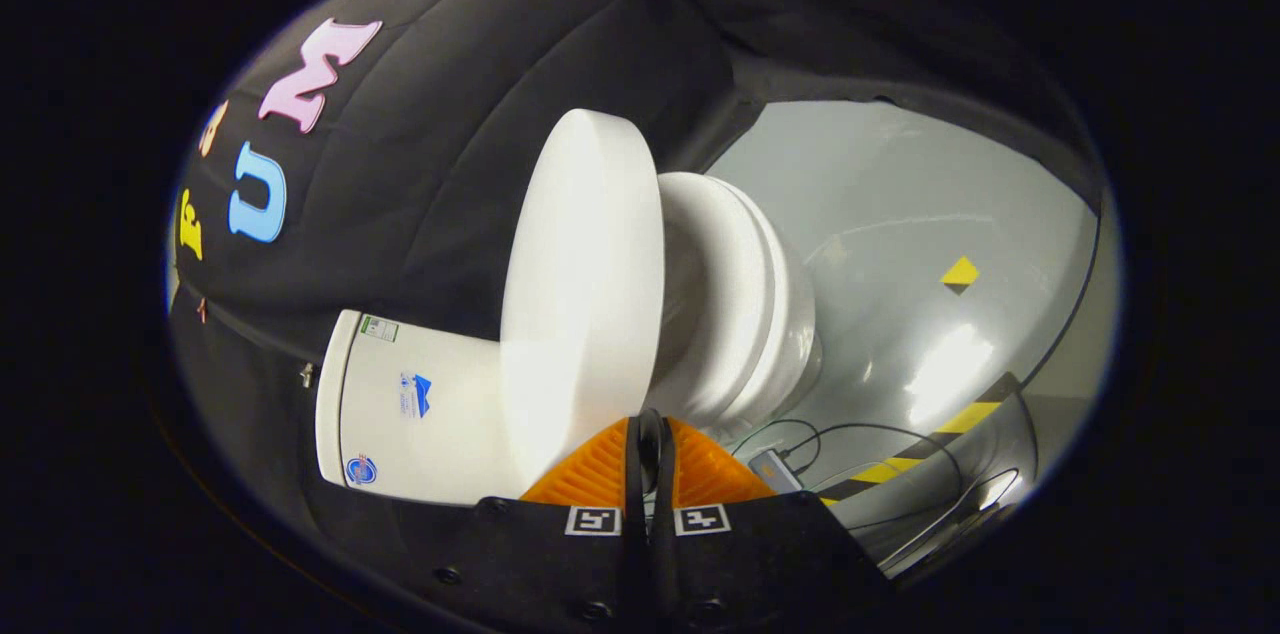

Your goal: Open the toilet lid.

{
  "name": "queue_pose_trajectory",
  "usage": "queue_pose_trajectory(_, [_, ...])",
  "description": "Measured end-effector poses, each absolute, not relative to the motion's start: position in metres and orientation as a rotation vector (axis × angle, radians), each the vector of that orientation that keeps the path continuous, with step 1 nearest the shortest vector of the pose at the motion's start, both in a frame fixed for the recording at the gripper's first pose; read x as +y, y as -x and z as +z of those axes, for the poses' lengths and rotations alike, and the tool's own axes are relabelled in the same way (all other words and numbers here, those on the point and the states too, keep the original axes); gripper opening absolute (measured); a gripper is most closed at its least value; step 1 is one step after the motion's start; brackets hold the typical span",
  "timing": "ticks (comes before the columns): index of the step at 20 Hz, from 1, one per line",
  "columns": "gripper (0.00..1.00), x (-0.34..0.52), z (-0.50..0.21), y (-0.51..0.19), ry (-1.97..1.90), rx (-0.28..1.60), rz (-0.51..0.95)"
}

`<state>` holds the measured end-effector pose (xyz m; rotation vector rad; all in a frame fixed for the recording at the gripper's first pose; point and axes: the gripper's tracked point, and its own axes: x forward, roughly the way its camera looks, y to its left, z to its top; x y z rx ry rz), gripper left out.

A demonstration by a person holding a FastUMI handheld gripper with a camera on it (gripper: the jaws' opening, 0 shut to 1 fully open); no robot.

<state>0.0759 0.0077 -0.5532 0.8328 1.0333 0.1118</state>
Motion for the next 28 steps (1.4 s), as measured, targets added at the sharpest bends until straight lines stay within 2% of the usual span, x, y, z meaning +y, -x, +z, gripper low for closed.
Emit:
queue_pose_trajectory(6, [0.05,0.035,-0.482,-0.082,-0.691,0.949,0.092])
queue_pose_trajectory(13, [0.05,0.076,-0.422,-0.083,-0.473,0.863,-0.002])
queue_pose_trajectory(28, [0.05,0.186,-0.338,-0.075,-0.186,0.663,0.022])
